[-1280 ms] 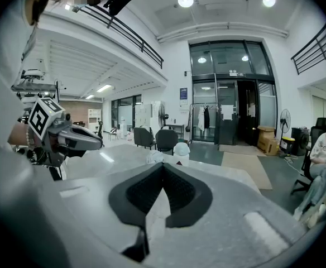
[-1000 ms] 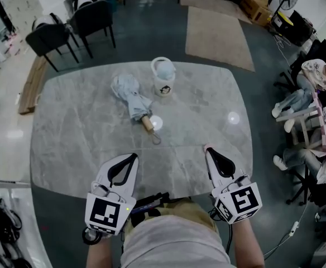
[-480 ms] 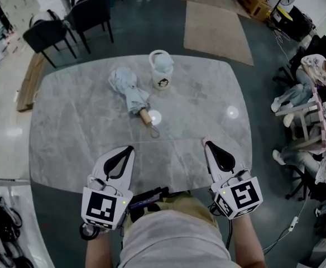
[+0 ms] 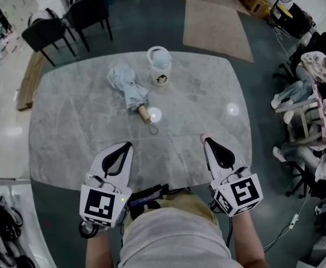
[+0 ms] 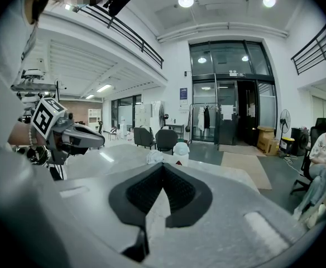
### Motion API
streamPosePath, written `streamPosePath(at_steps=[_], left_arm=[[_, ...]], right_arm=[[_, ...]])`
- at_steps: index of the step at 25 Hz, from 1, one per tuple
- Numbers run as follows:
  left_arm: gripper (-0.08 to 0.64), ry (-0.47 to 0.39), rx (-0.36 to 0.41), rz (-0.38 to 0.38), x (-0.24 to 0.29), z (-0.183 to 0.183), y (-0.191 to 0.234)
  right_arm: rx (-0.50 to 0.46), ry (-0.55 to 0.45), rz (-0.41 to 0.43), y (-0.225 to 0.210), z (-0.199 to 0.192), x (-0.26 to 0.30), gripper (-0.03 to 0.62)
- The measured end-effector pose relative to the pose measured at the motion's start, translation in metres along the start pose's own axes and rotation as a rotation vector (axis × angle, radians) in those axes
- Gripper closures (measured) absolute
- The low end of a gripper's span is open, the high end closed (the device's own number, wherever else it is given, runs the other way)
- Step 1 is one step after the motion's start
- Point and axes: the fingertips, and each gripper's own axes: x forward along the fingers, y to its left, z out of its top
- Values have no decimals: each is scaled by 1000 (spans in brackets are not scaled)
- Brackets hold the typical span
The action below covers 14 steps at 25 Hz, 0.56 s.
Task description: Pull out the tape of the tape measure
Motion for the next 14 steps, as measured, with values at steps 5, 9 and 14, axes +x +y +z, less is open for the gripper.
streamPosePath(at_steps=[5,9,14], left_arm=[[546,-4,-5,5,1,1,1],[547,-4,-5,4,1,2,0],[546,-5,-7,4,2,2,0]], right_arm=[[-4,8,-3,-1,0,-1,592],[3,11,-5,-2,-3,-2,592],[-5,21,-9,-3,-2,-2,592]])
